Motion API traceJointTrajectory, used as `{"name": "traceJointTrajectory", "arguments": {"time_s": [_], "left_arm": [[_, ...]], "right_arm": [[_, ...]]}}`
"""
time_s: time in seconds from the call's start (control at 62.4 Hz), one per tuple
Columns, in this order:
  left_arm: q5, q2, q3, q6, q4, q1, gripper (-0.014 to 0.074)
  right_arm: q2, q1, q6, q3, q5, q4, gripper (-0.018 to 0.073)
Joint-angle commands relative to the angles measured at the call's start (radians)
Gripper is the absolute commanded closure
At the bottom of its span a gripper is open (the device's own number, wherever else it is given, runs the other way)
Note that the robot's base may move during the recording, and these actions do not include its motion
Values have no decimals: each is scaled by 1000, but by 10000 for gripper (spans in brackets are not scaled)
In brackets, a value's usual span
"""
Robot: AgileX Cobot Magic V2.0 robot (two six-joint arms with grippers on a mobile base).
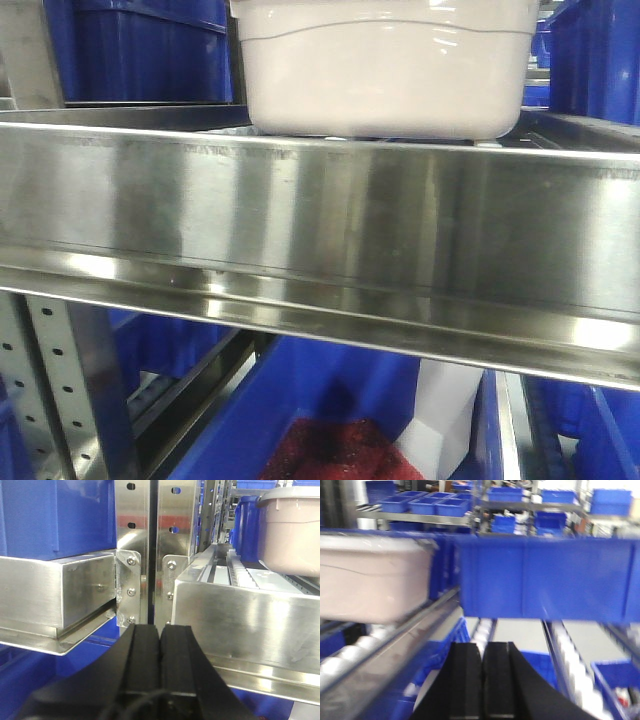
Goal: Grab white bin and place on right shelf
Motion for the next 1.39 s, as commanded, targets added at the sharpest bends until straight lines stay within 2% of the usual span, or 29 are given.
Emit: {"name": "traceJointTrajectory", "arguments": {"time_s": [0.0,0.128,0.305,0.449,1.379], "left_arm": [[-90,-14,17,-6,2,-8,715],[-90,-14,17,-6,2,-8,715],[-90,-14,17,-6,2,-8,715],[-90,-14,17,-6,2,-8,715],[-90,-14,17,-6,2,-8,715]], "right_arm": [[0,0,93,54,-220,-71,490],[-1,33,110,178,-359,-80,490],[-2,117,109,281,-443,-80,490],[-7,129,104,277,-401,-80,490],[-8,129,104,278,-401,-80,490]]}}
